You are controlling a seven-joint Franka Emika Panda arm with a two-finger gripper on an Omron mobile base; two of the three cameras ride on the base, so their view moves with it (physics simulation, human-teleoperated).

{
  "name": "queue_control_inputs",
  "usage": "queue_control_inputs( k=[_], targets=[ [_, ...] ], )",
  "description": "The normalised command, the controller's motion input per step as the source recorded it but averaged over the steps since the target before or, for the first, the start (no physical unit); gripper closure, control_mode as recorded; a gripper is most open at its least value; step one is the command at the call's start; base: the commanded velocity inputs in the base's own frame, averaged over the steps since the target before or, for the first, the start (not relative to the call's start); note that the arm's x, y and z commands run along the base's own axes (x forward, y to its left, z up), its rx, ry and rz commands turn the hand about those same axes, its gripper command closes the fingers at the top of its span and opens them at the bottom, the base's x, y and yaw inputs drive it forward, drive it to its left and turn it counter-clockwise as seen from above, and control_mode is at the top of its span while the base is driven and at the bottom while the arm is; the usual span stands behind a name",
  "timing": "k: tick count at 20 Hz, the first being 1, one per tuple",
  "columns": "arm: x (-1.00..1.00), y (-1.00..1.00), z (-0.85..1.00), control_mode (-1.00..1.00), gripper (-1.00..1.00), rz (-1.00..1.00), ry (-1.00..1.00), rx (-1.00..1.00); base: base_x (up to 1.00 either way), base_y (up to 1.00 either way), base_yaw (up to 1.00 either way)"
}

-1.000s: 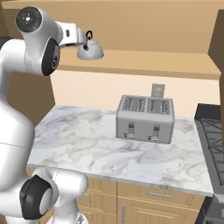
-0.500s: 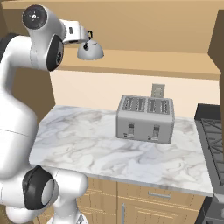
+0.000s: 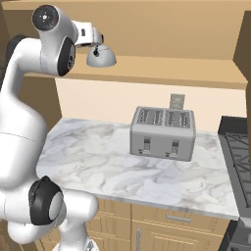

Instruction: Open the cabinet, pick the kettle from the cabinet, and place it in the sink.

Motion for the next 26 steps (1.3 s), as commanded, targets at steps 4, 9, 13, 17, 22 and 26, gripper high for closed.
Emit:
queue_control_inputs(
  k=[4,9,13,17,22,26],
  targets=[
    [0.17,0.03,-0.03,-1.00,-1.00,0.00,0.00,0.00,0.00,0.00,0.00],
    [0.14,0.06,0.00,-1.00,-1.00,0.00,0.00,0.01,0.00,0.00,0.00],
    [0.16,0.02,-0.01,-1.00,-1.00,0.00,0.00,0.01,0.00,0.00,0.00],
    [0.19,0.00,-0.10,-1.00,-1.00,0.00,0.00,0.00,0.00,0.00,0.00],
    [0.23,0.01,-0.16,-1.00,-1.00,0.00,0.00,0.00,0.00,0.00,0.00],
    [0.25,0.06,-0.03,-1.00,-1.00,0.00,0.00,0.00,0.00,0.00,0.00]
  ],
)
